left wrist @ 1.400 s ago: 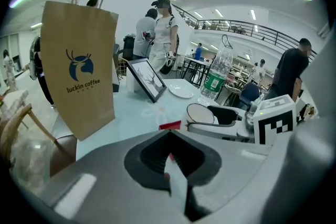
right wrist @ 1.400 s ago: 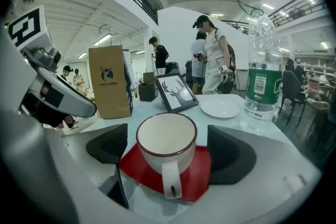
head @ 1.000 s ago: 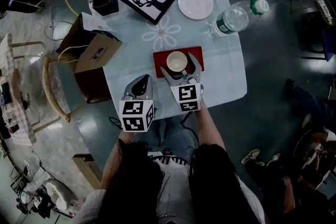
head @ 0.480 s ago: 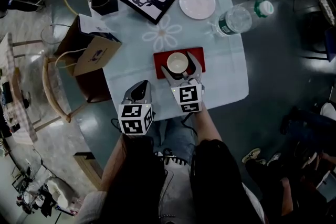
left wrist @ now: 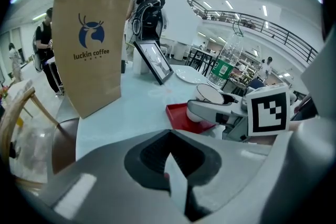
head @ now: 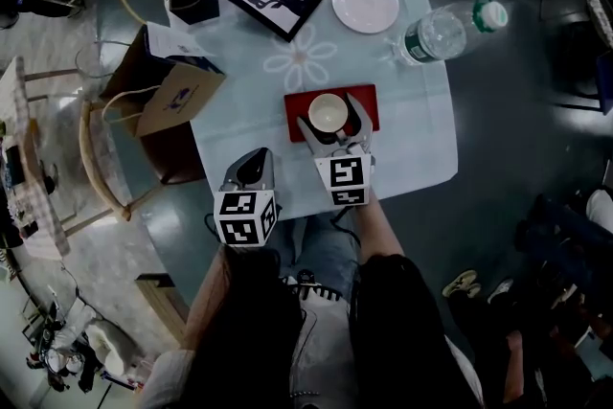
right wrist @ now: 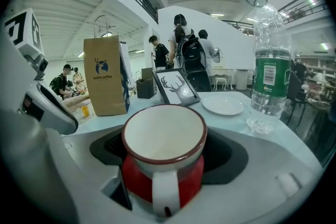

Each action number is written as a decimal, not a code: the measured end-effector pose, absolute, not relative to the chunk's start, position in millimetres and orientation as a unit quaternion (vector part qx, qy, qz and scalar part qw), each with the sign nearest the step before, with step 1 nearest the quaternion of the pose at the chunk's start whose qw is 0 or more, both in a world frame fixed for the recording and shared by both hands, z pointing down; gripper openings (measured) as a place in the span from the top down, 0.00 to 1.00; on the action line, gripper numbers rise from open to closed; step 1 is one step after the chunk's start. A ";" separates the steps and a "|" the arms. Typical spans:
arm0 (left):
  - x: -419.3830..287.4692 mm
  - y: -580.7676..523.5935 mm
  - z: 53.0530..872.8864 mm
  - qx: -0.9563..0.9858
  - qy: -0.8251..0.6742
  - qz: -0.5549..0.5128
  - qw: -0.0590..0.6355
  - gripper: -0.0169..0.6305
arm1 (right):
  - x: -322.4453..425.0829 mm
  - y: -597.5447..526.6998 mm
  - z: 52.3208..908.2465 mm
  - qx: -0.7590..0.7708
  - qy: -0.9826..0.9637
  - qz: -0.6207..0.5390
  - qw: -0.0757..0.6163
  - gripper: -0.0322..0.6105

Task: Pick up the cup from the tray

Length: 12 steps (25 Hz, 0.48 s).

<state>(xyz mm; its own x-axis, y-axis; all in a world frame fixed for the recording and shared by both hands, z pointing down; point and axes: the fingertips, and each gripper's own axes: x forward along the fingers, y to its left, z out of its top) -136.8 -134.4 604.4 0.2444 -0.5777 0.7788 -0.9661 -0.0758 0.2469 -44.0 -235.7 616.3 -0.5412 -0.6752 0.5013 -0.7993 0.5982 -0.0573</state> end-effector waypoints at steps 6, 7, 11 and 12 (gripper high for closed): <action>-134.6 -137.0 604.1 0.695 -0.558 0.254 0.377 0.97 | -44.0 -234.6 607.5 0.430 -0.869 0.133 0.206 0.28; -133.7 -137.6 603.4 0.696 -0.557 0.254 0.375 0.97 | -42.7 -234.9 605.5 0.433 -0.868 0.134 0.204 0.28; -127.6 -140.5 599.8 0.704 -0.552 0.249 0.371 0.97 | -31.7 -235.2 597.2 0.448 -0.862 0.129 0.199 0.28; -125.3 -141.6 598.7 0.706 -0.551 0.248 0.369 0.97 | -27.6 -235.1 595.0 0.452 -0.860 0.125 0.200 0.28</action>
